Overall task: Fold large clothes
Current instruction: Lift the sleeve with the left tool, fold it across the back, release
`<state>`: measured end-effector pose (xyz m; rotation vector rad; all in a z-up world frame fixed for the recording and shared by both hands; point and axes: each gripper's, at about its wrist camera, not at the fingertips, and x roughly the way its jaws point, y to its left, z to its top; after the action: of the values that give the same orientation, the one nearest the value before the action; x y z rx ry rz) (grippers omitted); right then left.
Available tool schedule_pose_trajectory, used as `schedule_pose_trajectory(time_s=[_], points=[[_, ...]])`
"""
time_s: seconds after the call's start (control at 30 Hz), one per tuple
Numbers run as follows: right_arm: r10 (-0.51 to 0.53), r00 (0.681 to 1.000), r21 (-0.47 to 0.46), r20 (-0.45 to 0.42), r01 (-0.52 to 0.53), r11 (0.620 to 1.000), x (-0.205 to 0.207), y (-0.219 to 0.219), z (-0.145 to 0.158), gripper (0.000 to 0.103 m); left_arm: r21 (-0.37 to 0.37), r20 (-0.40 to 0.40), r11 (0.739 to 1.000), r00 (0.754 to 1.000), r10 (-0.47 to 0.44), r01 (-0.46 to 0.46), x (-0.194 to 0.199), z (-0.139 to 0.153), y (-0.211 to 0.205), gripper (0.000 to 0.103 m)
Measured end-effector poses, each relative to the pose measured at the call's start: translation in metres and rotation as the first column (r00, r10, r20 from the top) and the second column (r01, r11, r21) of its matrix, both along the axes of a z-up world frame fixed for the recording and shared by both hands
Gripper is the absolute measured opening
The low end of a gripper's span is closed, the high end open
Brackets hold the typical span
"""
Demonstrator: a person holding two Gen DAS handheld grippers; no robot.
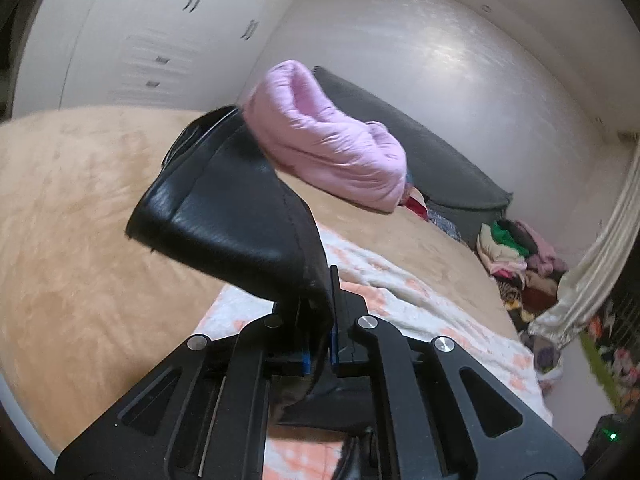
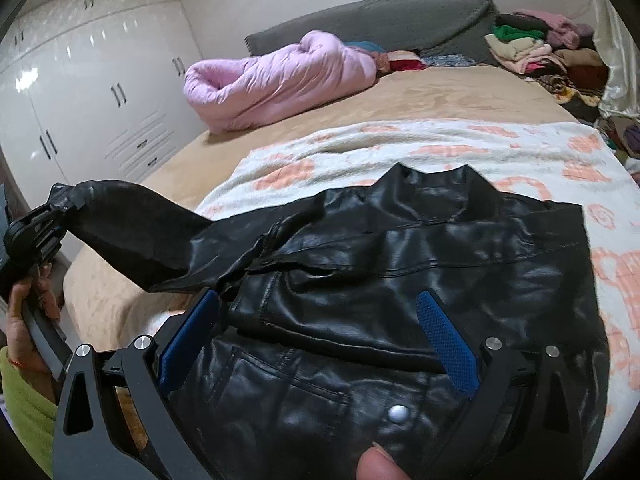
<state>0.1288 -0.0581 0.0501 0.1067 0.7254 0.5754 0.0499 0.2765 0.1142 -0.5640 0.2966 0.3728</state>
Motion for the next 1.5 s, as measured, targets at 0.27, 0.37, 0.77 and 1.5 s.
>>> schedule_pose_trajectory(time_s=[0.27,0.37,0.77,1.5], points=[[-0.051,0.998,0.083,0.025,0.048,0.995,-0.011,-0.046,0.015,0.099,0.055,0.013,0.993,0.995,-0.103,0.102,0.016,0.026,-0.047,0.000],[-0.085,0.996,0.108,0.019,0.082,0.991,-0.013,-0.065,0.015,0.099,0.092,0.013,0.985,0.989,-0.146,0.144,0.025,0.036,-0.071,0.000],[-0.221,0.975,0.215,-0.016,0.219,0.952,-0.022,-0.147,0.011,0.099,0.201,-0.041,0.920,0.941,-0.335,0.336,0.060,0.046,-0.170,0.000],[-0.403,0.903,0.277,-0.151,0.430,0.859,-0.015,-0.229,-0.017,0.099,0.244,-0.371,0.673,0.708,-0.600,0.698,0.116,-0.056,-0.319,0.000]])
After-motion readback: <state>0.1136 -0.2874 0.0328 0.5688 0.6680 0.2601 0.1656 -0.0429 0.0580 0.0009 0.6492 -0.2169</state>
